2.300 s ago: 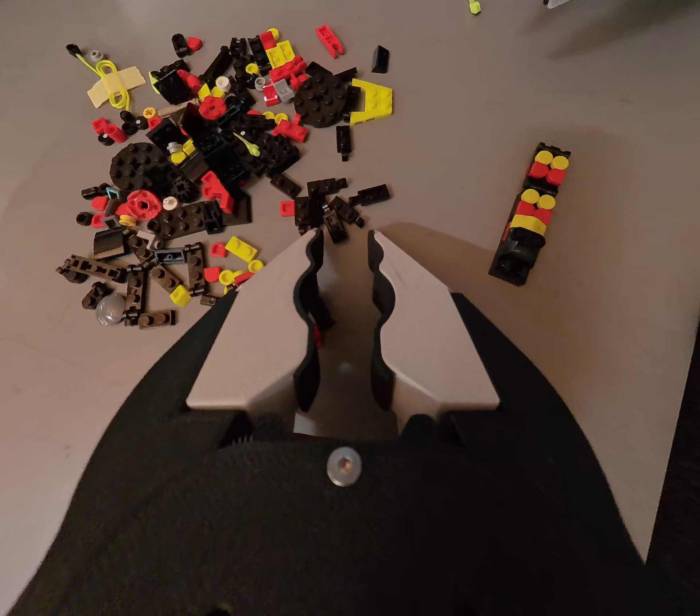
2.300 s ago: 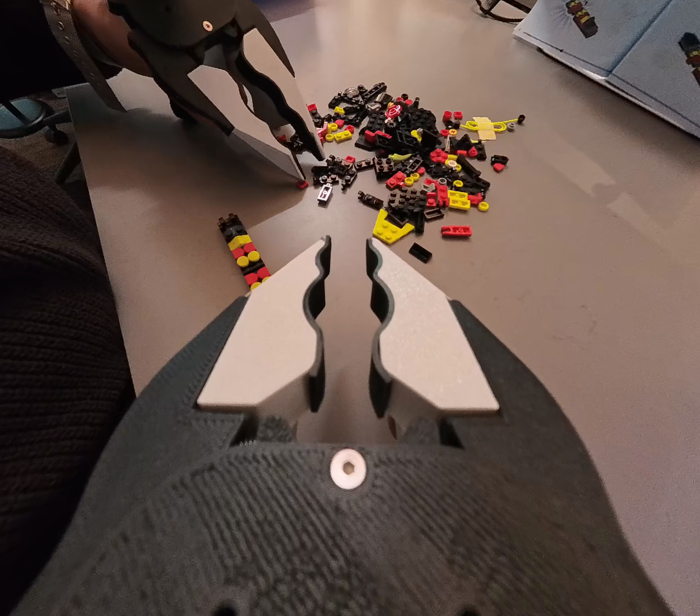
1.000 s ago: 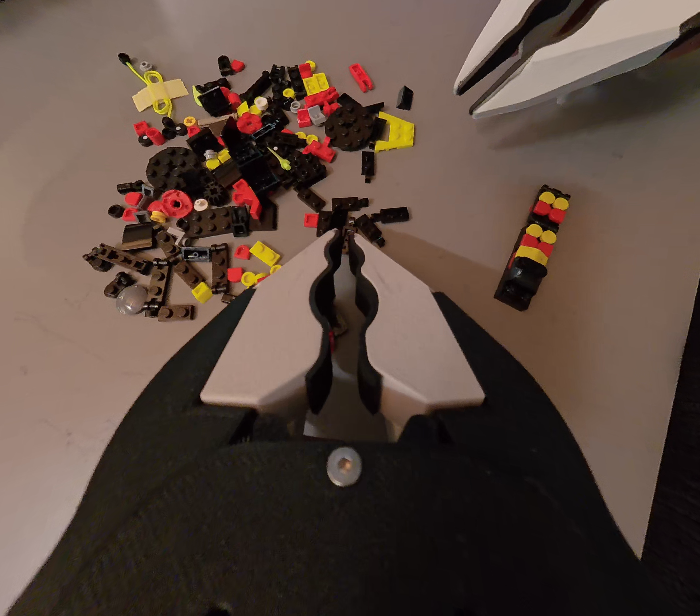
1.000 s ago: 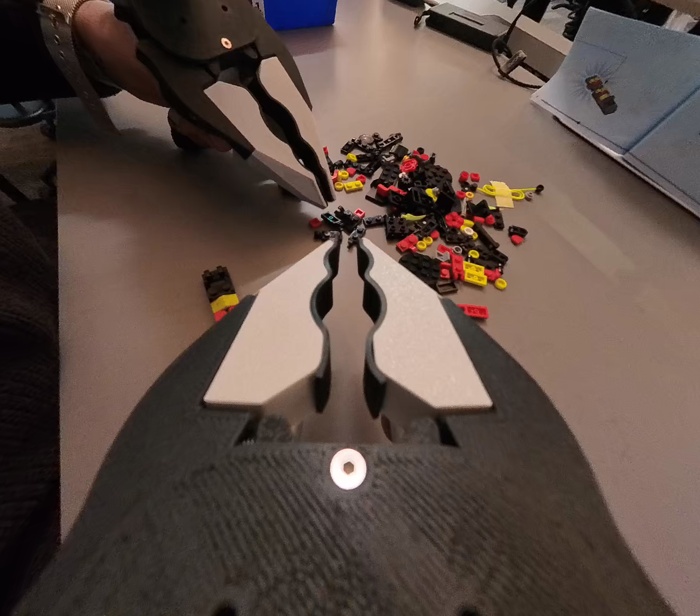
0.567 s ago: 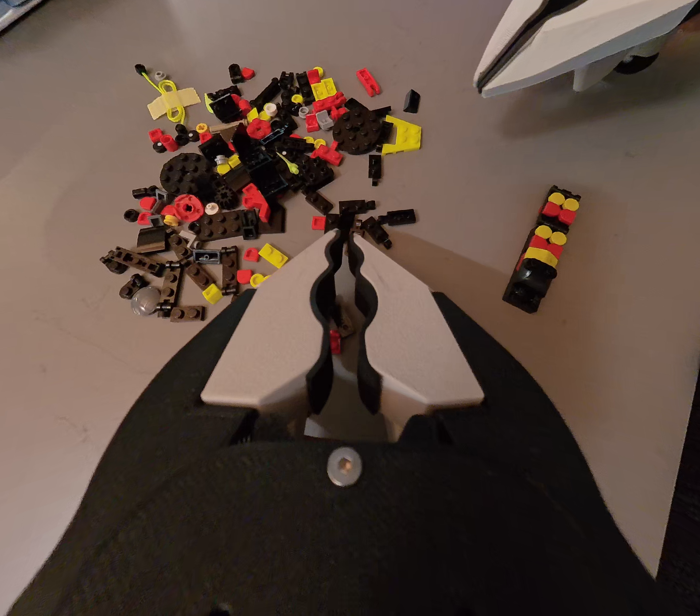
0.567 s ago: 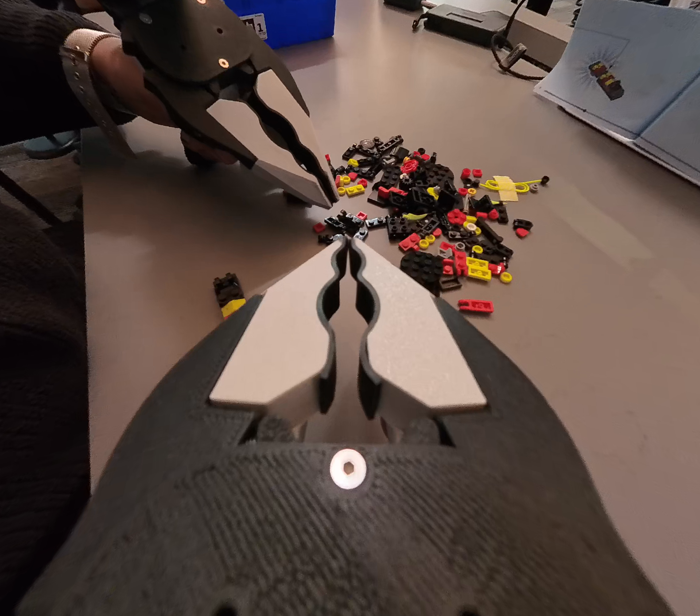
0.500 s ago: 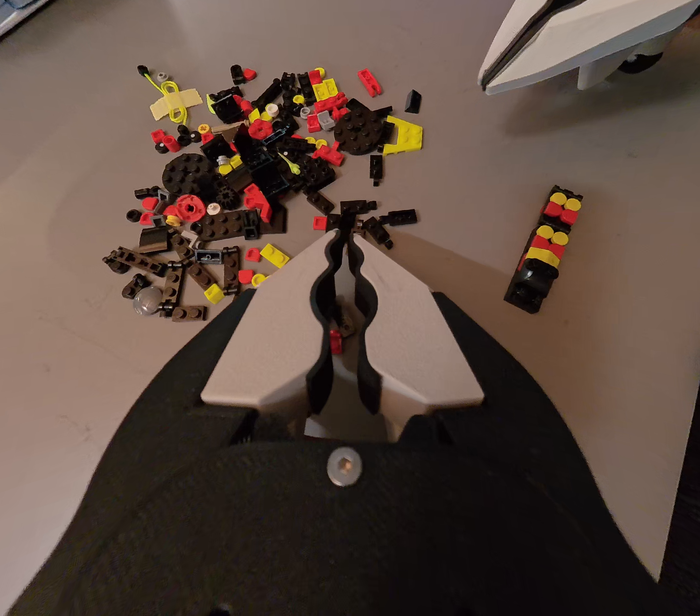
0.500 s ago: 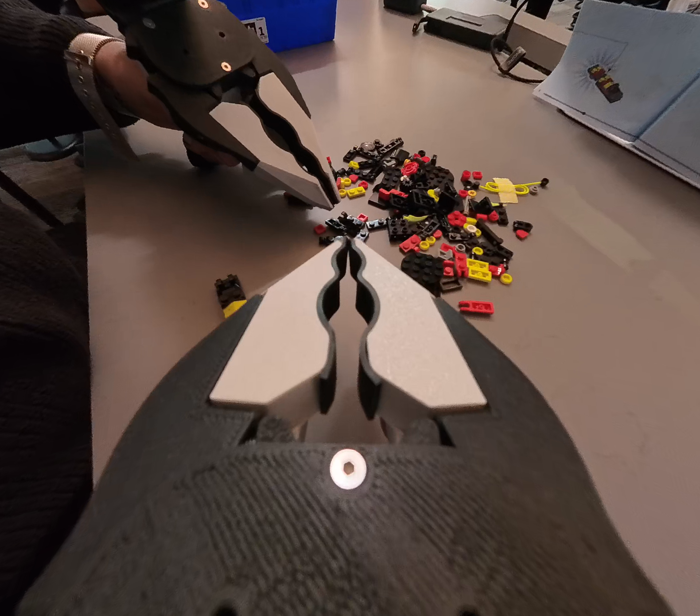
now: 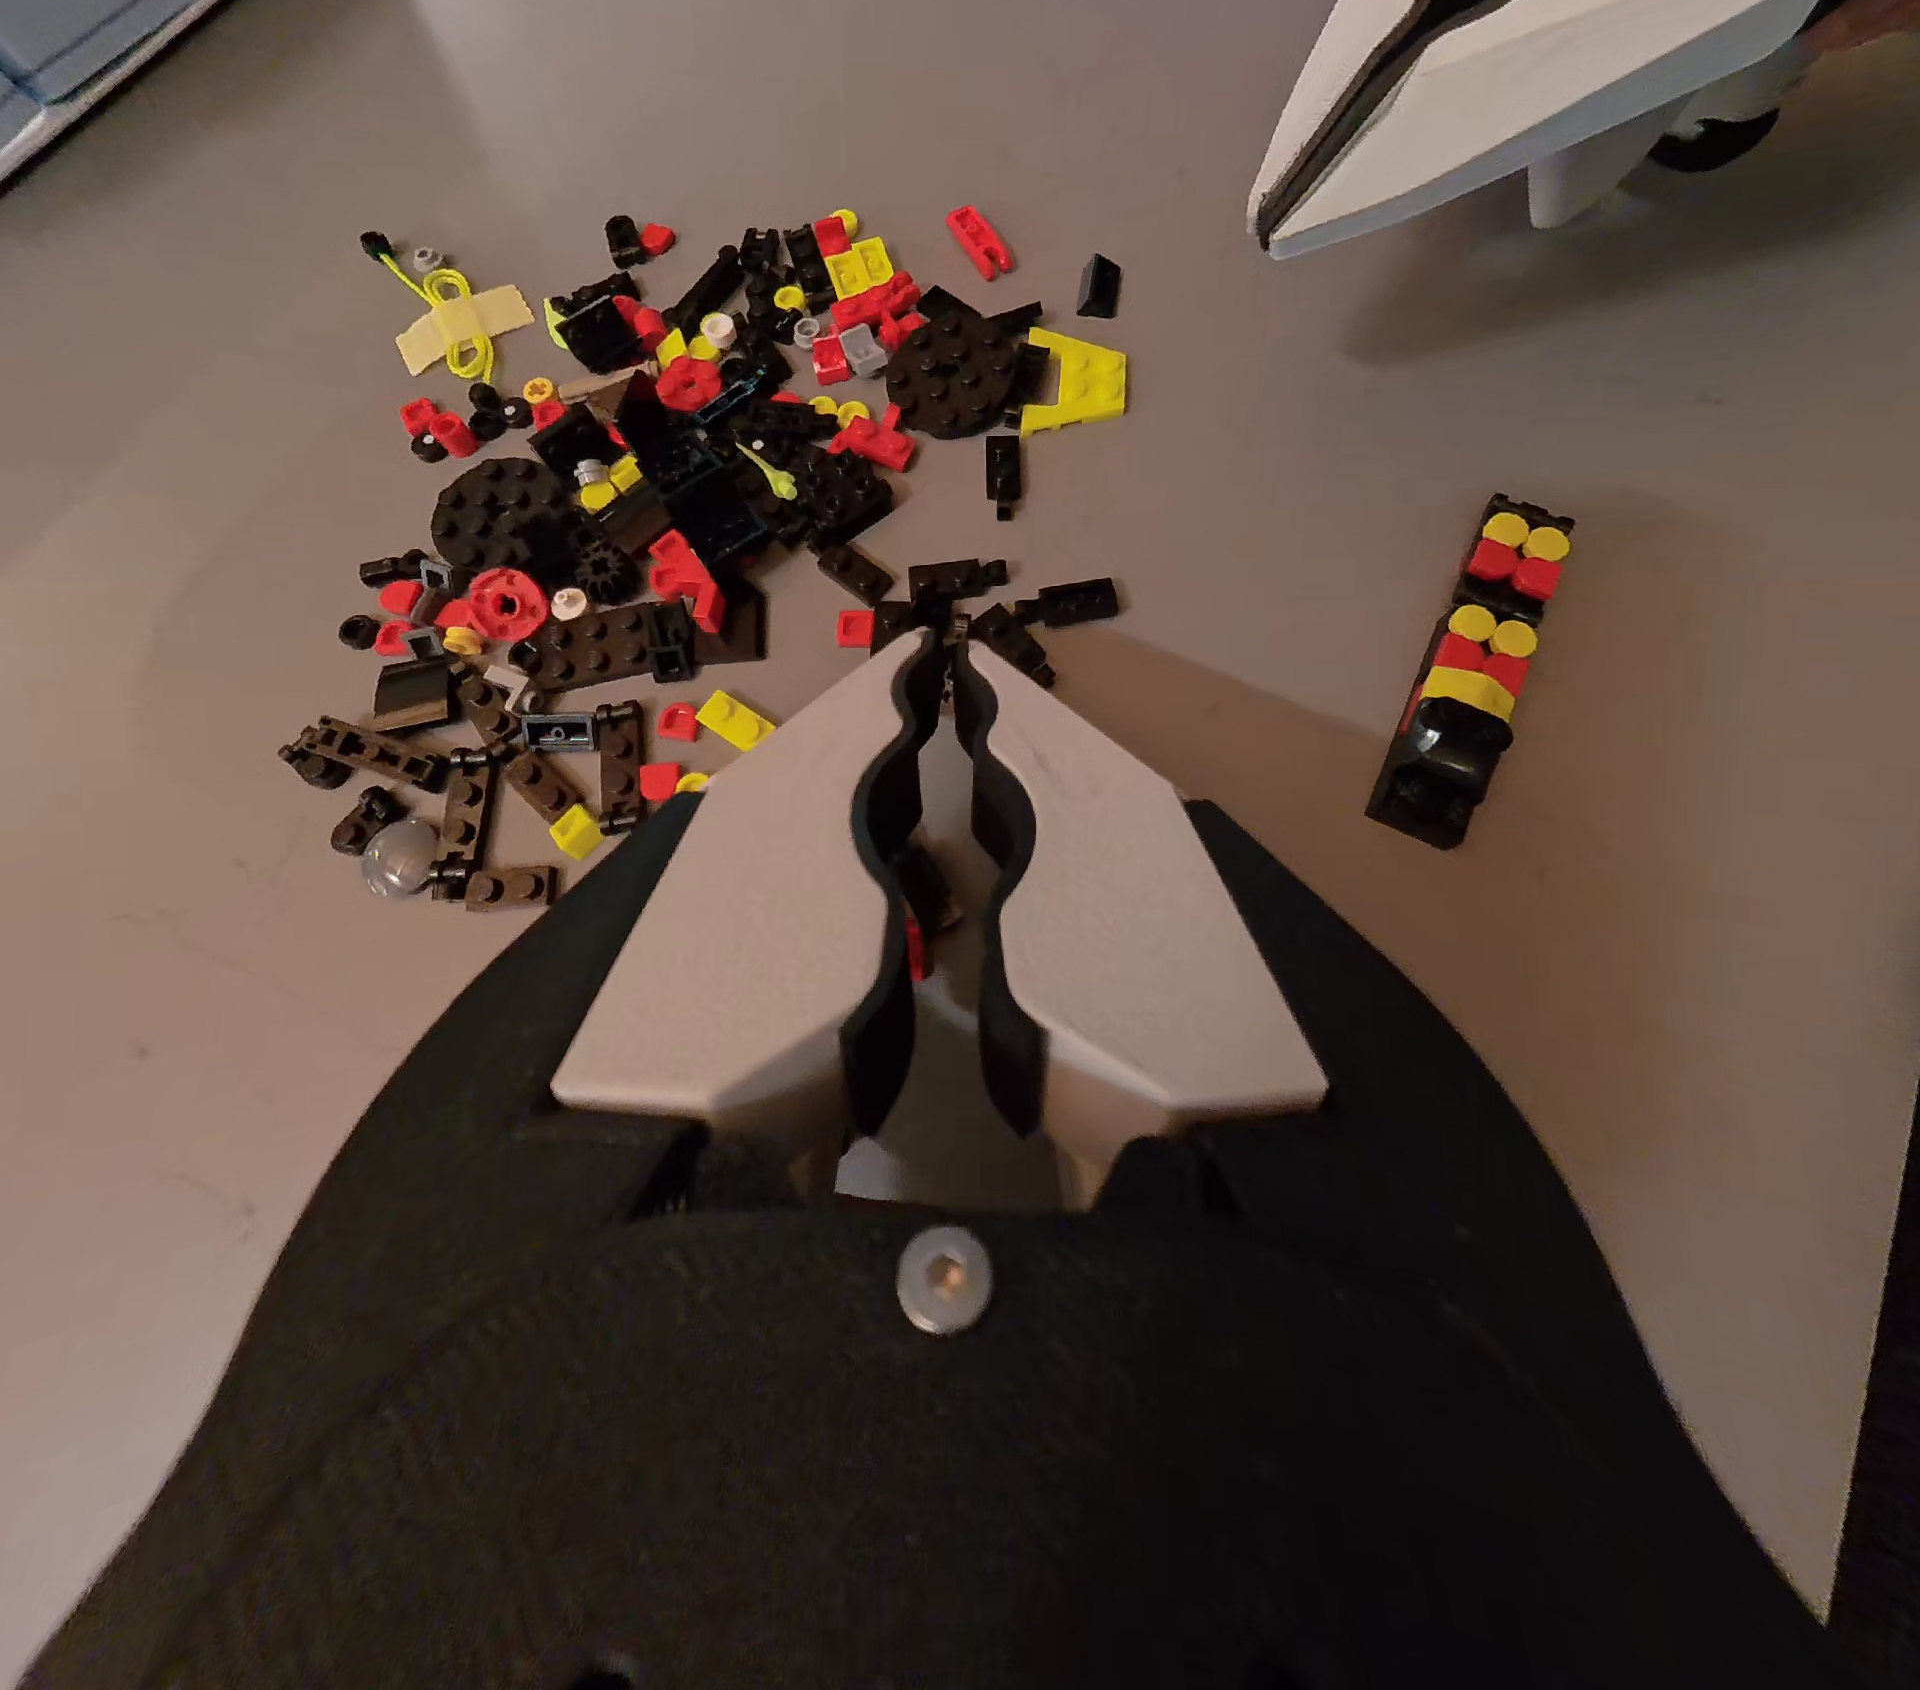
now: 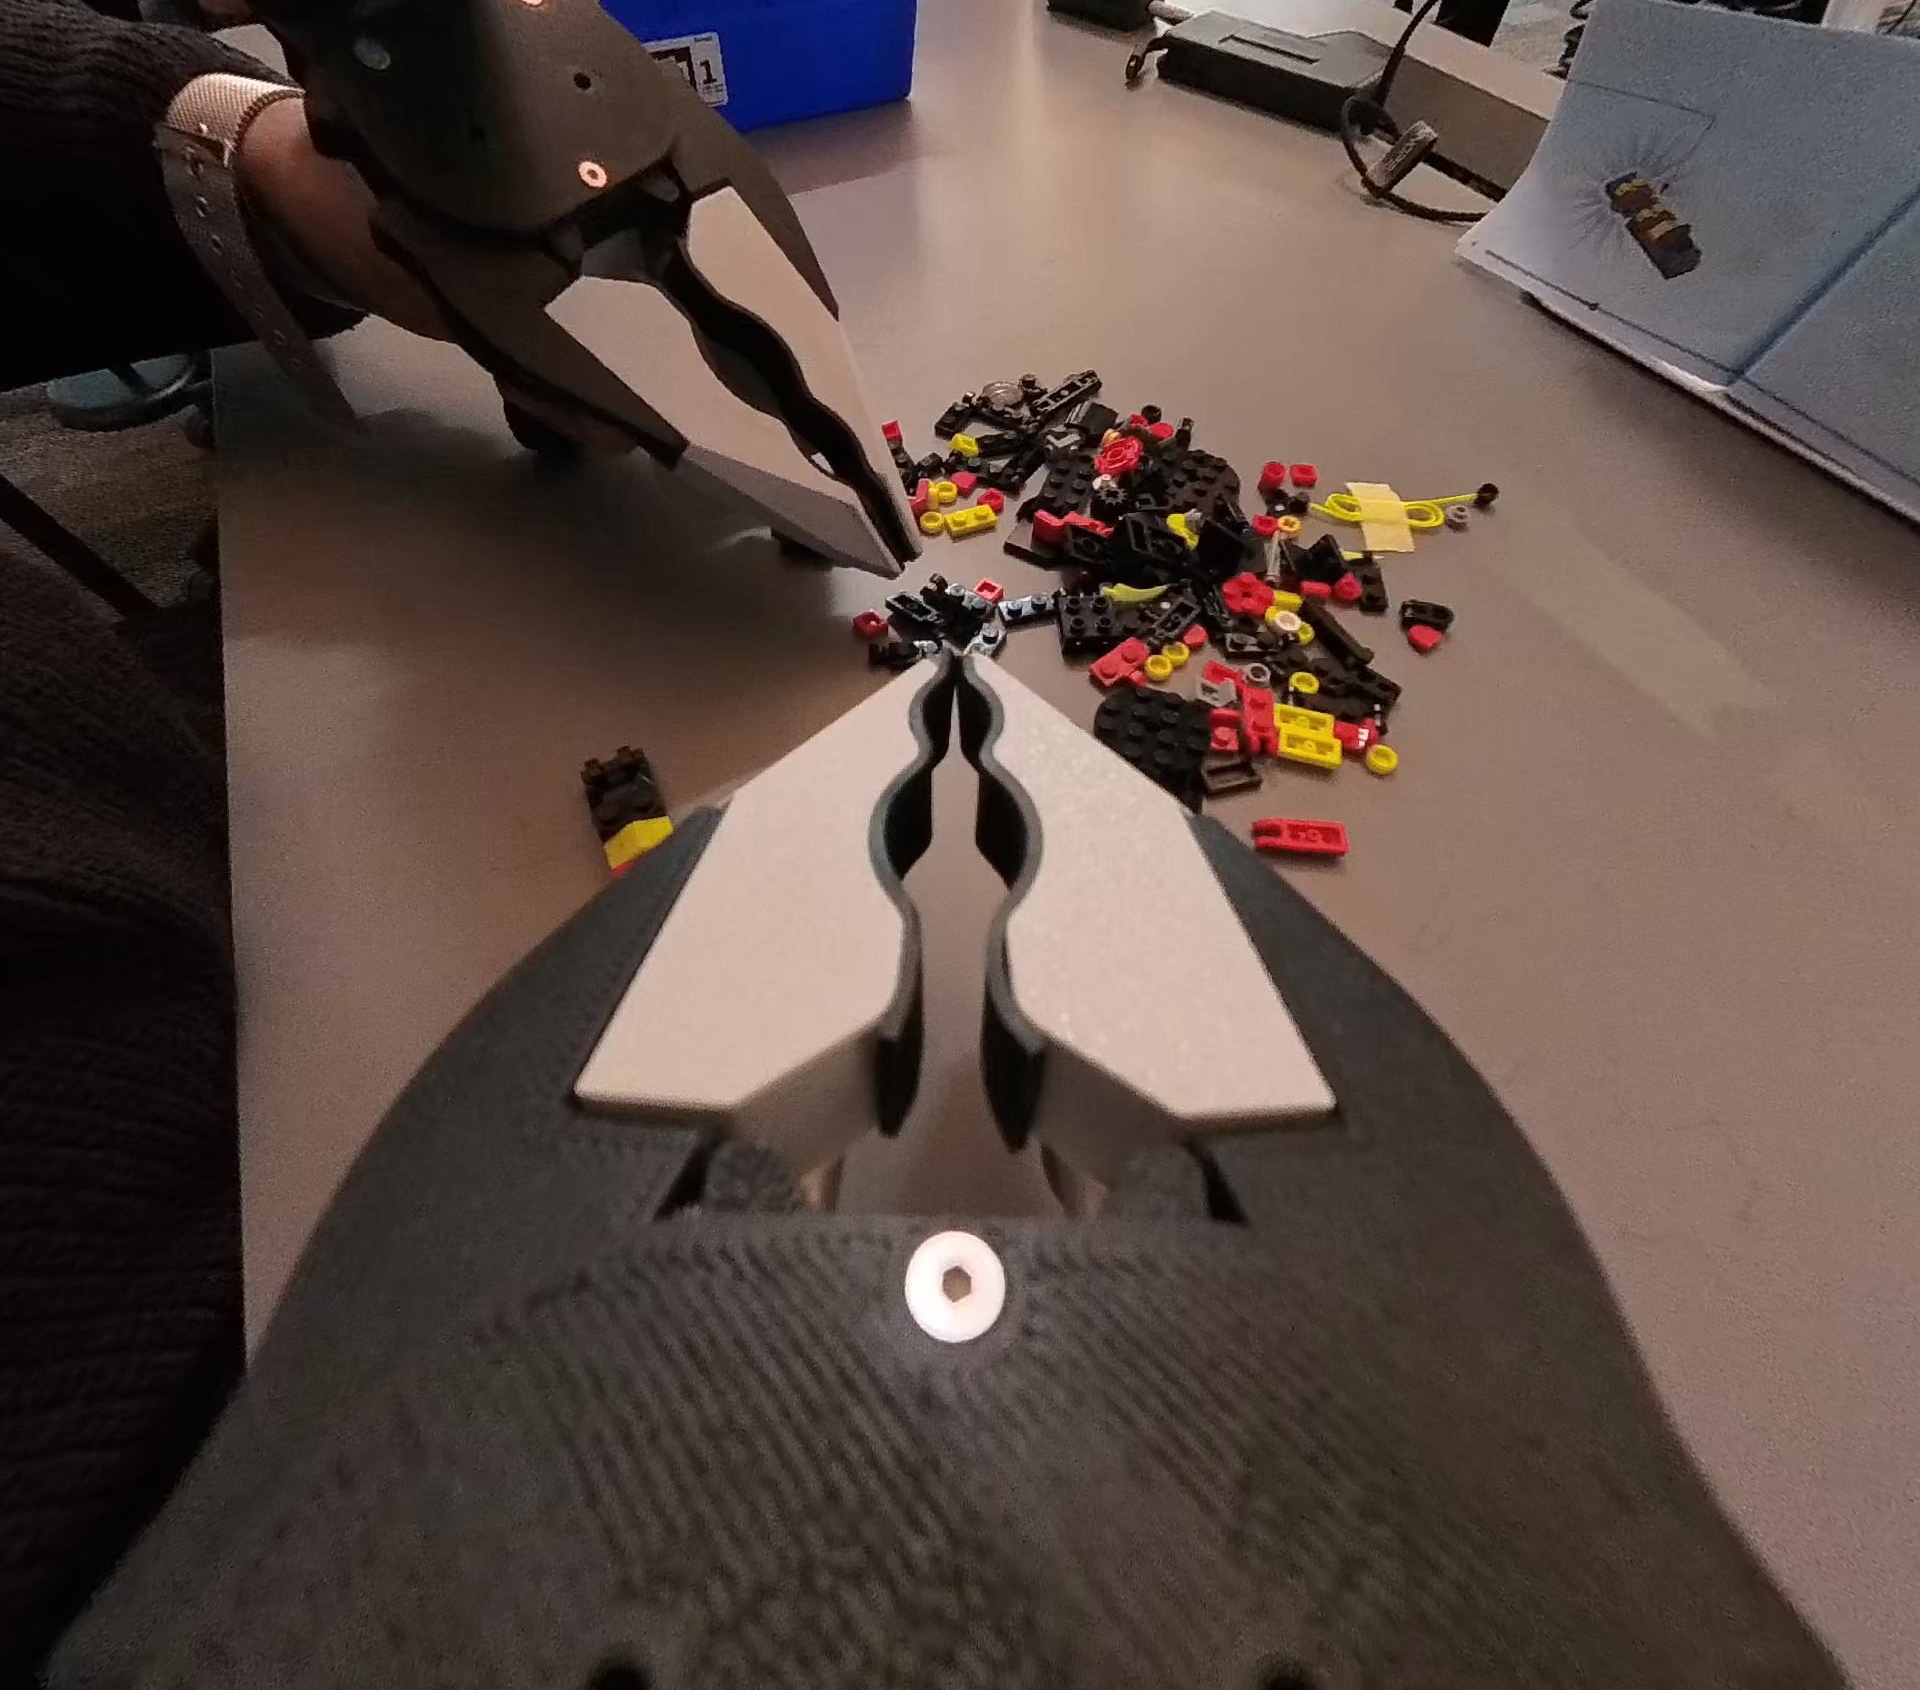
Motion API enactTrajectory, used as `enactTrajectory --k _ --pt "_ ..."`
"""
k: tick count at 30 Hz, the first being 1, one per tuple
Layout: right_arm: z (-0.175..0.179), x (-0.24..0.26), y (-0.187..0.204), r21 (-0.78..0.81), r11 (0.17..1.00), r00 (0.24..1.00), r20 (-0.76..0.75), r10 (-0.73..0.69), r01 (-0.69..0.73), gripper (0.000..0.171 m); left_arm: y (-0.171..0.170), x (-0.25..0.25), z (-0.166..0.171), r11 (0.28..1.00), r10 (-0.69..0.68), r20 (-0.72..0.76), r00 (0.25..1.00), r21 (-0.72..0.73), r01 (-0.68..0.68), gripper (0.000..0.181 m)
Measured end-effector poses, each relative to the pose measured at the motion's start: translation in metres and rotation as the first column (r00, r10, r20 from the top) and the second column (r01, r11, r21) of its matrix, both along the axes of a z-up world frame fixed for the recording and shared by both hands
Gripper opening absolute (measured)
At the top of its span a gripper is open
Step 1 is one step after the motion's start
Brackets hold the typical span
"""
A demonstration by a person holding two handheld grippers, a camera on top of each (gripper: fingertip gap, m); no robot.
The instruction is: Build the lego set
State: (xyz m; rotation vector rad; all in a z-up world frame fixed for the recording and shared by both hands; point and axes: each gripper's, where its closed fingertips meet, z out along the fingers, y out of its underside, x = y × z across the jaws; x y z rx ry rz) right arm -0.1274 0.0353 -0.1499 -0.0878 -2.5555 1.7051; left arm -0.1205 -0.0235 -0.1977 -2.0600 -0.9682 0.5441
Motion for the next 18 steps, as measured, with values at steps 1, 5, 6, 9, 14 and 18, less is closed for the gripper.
enactTrajectory --k 1,5,6,9,14,18 --pt "-0.0002 0.0003 0.0 0.001 1.0 1.0 0.001 0.001 -0.001 0.0 -0.0002 -0.0002 0.0 1.0 0.002 0.0 1.0 0.0 -0.002 0.0" --pt "-0.0007 0.0009 -0.0003 0.003 1.0 1.0 0.002 0.003 -0.003 0.0 -0.0021 -0.0012 -0.0004 1.0 0.013 0.004 1.0 0.002 -0.013 0.0" --pt "-0.001 0.001 -0.0003 0.005 1.0 1.0 0.003 0.003 -0.003 0.0 -0.0025 -0.0013 -0.0006 1.0 0.015 0.006 1.0 0.002 -0.015 0.0" --pt "-0.0019 0.0009 -0.0003 0.009 1.0 1.0 0.005 0.002 -0.002 0.001 -0.0033 -0.0019 -0.0007 1.0 0.021 0.007 1.0 0.003 -0.021 0.001" --pt "-0.0032 0.0016 -0.0008 0.014 1.0 1.0 0.011 0.004 -0.004 0.004 -0.005 -0.0031 -0.0008 1.0 0.031 0.005 1.0 0.001 -0.031 0.001" --pt "-0.0086 0.0044 -0.0022 0.034 0.999 0.999 0.034 0.014 -0.015 0.007 -0.006 -0.0039 -0.0007 0.999 0.038 0.006 0.999 0.003 -0.038 0.001"
